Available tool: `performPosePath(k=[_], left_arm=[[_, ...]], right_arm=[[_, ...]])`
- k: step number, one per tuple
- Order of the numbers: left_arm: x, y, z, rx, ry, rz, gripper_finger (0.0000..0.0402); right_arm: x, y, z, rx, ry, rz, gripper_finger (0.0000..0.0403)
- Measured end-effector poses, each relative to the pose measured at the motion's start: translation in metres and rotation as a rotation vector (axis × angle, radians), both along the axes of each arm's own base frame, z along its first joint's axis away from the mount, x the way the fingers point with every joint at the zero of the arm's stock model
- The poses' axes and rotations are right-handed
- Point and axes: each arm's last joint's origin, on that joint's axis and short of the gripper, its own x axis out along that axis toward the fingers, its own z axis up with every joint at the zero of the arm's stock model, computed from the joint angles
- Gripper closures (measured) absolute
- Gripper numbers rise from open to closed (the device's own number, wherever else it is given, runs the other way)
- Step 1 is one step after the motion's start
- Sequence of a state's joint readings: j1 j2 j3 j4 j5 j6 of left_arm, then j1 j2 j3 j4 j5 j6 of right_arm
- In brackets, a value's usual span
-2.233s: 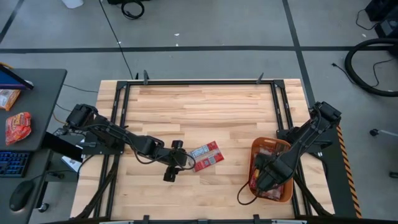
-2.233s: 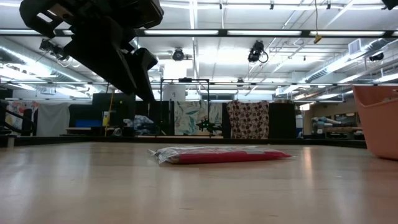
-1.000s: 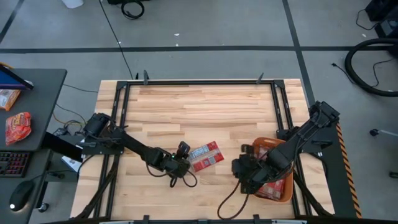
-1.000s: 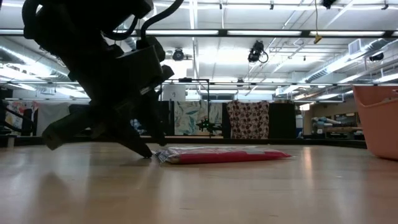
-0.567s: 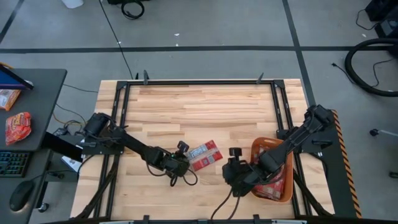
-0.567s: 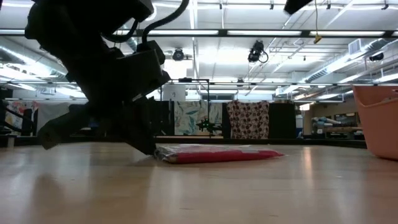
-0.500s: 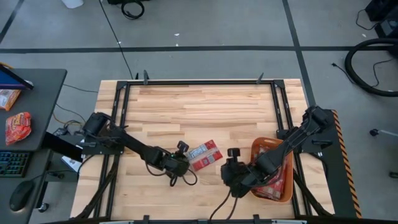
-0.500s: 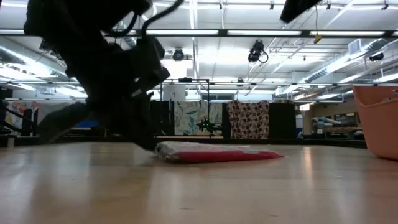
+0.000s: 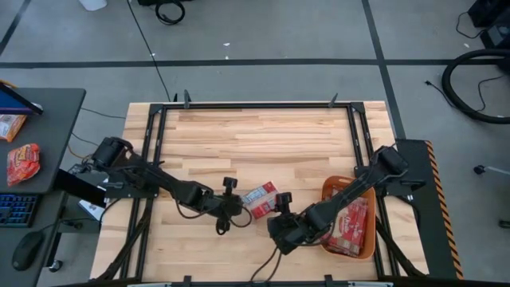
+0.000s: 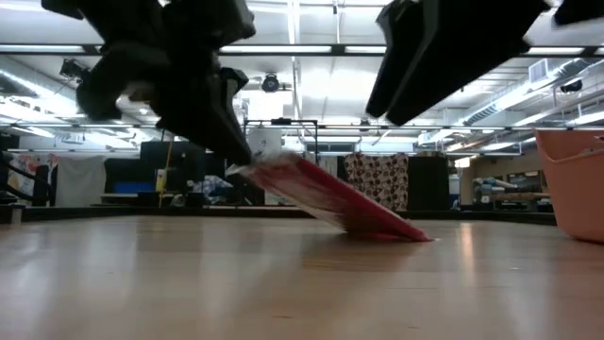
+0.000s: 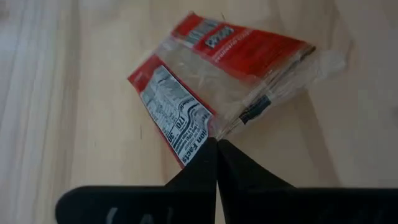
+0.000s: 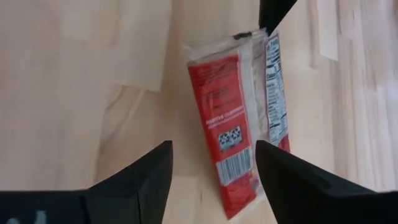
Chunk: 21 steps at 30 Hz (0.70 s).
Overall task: Sort popcorn bags into baskets
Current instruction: Put the red popcorn into the orange bin
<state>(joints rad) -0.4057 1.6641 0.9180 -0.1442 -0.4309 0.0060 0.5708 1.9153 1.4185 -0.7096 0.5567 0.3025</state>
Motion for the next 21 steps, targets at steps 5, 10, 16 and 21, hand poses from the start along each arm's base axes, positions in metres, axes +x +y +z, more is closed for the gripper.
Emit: performPosePath(k=[5, 10, 16, 21], left_arm=[[-0.001, 0.001, 0.012, -0.099, -0.064, 0.076, 0.0396], [0.001, 0.0, 0.017, -0.168, -0.117, 0.117, 0.0396], [0.003, 0.0, 0.019, -0.23, -0.152, 0.159, 0.0397], [0.004, -0.001, 0.02, -0.25, -0.162, 0.149, 0.0397]], right_arm=[[0.009, 0.0, -0.01, -0.023, -0.027, -0.012, 0.0162], [0.015, 0.003, -0.015, -0.071, -0.092, -0.02, 0.0162], [0.024, 0.007, -0.022, -0.057, -0.138, -0.002, 0.0162], [0.025, 0.0, -0.02, -0.089, -0.16, -0.059, 0.0174]])
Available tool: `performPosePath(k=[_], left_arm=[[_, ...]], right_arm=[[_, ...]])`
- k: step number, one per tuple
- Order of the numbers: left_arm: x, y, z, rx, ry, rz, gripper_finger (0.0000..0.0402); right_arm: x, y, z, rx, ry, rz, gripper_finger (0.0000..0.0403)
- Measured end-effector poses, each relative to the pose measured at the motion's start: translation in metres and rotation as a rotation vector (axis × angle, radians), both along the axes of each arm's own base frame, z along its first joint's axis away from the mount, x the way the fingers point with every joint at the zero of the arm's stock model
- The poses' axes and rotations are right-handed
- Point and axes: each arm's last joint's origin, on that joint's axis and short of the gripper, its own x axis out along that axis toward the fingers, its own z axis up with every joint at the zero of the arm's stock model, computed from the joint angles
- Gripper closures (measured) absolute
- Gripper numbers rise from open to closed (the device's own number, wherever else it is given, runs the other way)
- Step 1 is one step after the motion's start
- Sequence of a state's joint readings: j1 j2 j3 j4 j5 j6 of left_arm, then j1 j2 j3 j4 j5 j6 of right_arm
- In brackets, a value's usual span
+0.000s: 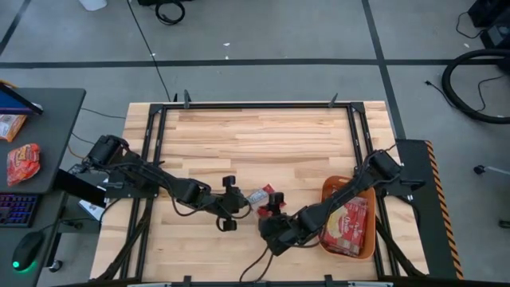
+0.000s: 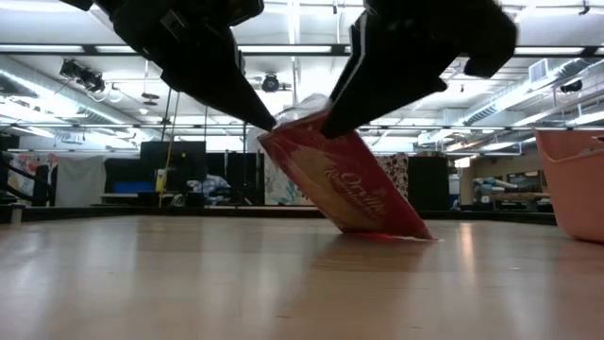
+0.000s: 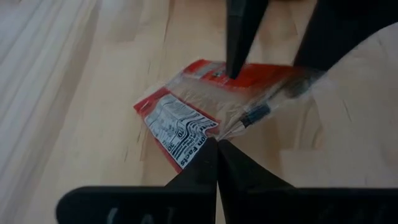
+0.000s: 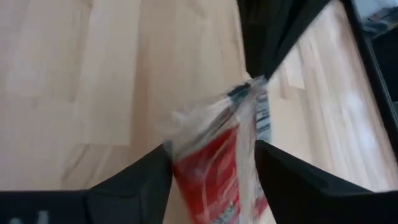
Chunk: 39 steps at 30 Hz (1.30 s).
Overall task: Sort popcorn bags into baskets
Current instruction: Put the red popcorn into the orange bin
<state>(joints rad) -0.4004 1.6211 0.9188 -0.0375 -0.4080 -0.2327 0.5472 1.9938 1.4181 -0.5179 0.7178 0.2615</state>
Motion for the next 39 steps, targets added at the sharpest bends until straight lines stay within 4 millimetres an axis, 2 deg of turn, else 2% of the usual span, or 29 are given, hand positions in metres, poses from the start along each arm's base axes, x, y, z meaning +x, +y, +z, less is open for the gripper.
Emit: performPosePath(k=[6, 9, 15, 19, 21, 25, 34, 39], left_arm=[[0.001, 0.0, 0.001, 0.001, -0.01, -0.012, 0.0395], [0.001, -0.001, 0.001, 0.008, -0.003, -0.039, 0.0382], [-0.001, -0.008, 0.003, 0.069, -0.017, -0.106, 0.0311], [-0.002, -0.011, 0.002, 0.101, -0.011, -0.128, 0.0255], [-0.003, -0.01, 0.002, 0.107, -0.003, -0.128, 0.0236], [-0.004, -0.009, 0.0, 0.116, 0.018, -0.126, 0.022], [-0.005, -0.008, -0.001, 0.123, 0.037, -0.127, 0.0225], [-0.006, -0.008, -0.002, 0.124, 0.049, -0.124, 0.0225]], right_arm=[[0.003, -0.007, 0.0, 0.028, 0.019, -0.002, 0.024], [0.005, -0.01, -0.001, 0.058, 0.045, 0.001, 0.0279], [0.004, -0.011, -0.003, 0.059, 0.072, 0.012, 0.0358], [-0.004, -0.013, 0.0, 0.067, 0.128, 0.014, 0.0392], [-0.008, -0.014, 0.01, 0.101, 0.121, -0.009, 0.0393], [-0.022, -0.015, 0.043, 0.181, 0.047, -0.045, 0.0388], [-0.073, -0.014, 0.128, 0.463, -0.143, -0.037, 0.0392], [-0.107, -0.011, 0.162, 0.656, -0.2, -0.023, 0.0392]])
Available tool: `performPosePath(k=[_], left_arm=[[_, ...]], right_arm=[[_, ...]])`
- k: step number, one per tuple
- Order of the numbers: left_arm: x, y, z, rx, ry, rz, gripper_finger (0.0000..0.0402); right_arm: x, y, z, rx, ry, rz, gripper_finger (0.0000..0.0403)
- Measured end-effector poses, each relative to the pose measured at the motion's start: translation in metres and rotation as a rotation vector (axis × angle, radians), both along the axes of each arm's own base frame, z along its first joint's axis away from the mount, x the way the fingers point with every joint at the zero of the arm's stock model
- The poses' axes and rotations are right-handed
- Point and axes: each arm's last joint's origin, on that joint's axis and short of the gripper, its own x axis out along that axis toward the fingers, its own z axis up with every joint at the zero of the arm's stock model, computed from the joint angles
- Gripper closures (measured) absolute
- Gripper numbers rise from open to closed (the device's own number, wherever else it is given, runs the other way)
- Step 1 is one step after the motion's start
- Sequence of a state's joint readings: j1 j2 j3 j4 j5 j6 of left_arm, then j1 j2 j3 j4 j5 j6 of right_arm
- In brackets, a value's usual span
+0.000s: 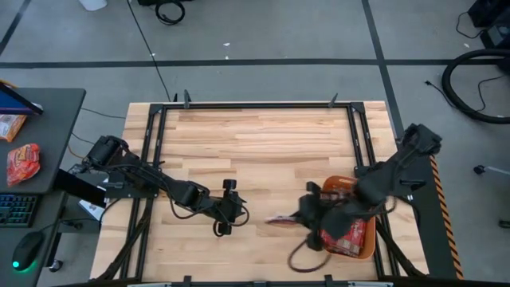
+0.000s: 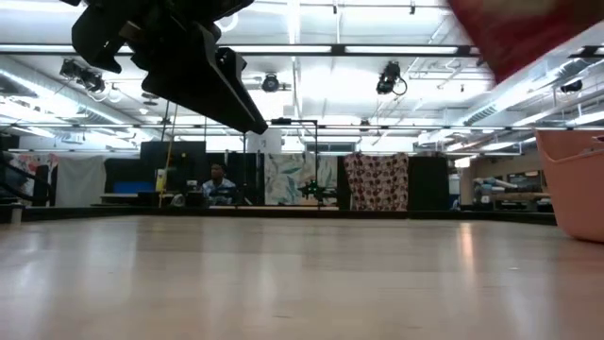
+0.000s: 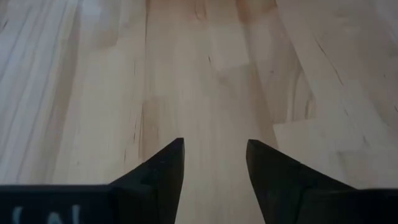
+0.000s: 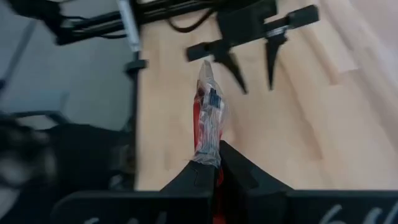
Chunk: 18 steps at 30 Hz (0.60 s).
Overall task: Sort popcorn bags into baskets
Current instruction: Put the red popcorn into the orange bin
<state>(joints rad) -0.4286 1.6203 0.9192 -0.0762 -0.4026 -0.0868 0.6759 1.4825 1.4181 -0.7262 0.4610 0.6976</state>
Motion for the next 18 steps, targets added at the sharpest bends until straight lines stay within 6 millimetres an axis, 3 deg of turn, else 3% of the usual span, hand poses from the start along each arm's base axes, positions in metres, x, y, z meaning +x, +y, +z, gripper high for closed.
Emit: performPosePath(k=[6, 18], left_arm=[[0.0, 0.0, 0.0, 0.0, 0.0, 0.0, 0.0225], [0.0, 0.0, 0.0, -0.002, 0.006, 0.004, 0.0225]], right_arm=[[-0.041, 0.004, 0.016, 0.05, 0.03, 0.032, 0.0392], [-0.1, 0.015, 0.008, 0.123, 0.095, -0.233, 0.0392]])
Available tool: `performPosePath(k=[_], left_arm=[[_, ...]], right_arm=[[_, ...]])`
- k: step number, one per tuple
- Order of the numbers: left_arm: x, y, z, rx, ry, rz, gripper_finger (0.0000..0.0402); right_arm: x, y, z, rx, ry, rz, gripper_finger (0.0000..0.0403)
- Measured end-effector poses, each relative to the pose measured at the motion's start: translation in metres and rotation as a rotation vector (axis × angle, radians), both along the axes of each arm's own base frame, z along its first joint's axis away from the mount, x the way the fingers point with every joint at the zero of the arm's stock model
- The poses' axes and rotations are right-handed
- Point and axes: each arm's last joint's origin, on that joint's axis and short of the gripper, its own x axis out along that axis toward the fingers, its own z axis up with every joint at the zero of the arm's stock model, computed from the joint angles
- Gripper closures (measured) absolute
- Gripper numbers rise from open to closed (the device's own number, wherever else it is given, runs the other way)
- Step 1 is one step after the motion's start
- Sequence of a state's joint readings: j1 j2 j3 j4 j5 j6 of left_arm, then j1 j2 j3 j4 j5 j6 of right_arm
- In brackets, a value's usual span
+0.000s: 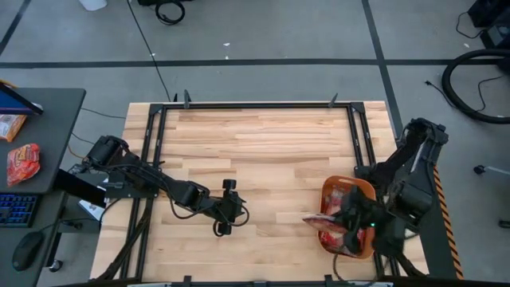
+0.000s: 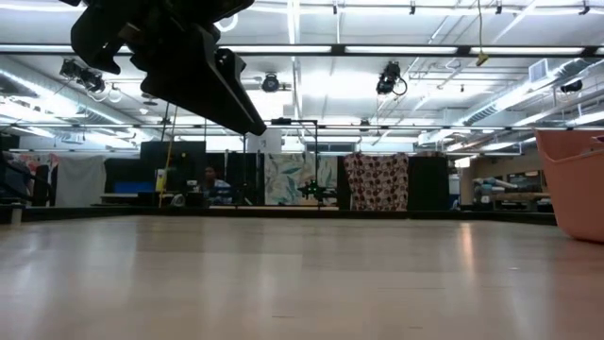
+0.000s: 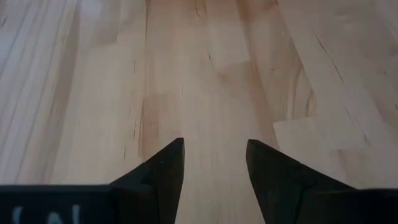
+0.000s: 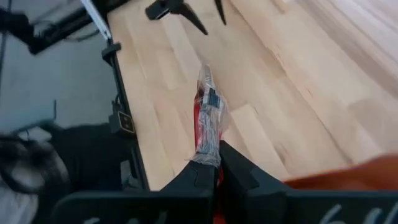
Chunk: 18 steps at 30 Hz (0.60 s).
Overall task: Sort popcorn bags into baskets
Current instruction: Put the red popcorn into the orange bin
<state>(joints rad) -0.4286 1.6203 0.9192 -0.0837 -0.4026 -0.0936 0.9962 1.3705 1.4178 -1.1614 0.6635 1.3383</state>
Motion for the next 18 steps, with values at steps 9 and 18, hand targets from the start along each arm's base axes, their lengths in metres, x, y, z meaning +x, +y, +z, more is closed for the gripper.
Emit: performPosePath(k=[9, 18], left_arm=[[-0.001, 0.0, -0.001, 0.002, 0.018, 0.004, 0.0225], [-0.001, 0.0, -0.001, -0.011, 0.016, 0.016, 0.0225]], right_arm=[[-0.035, 0.01, -0.036, 0.088, 0.025, -0.178, 0.0394], [-0.06, 0.004, -0.08, 0.104, 0.102, -0.337, 0.0372]])
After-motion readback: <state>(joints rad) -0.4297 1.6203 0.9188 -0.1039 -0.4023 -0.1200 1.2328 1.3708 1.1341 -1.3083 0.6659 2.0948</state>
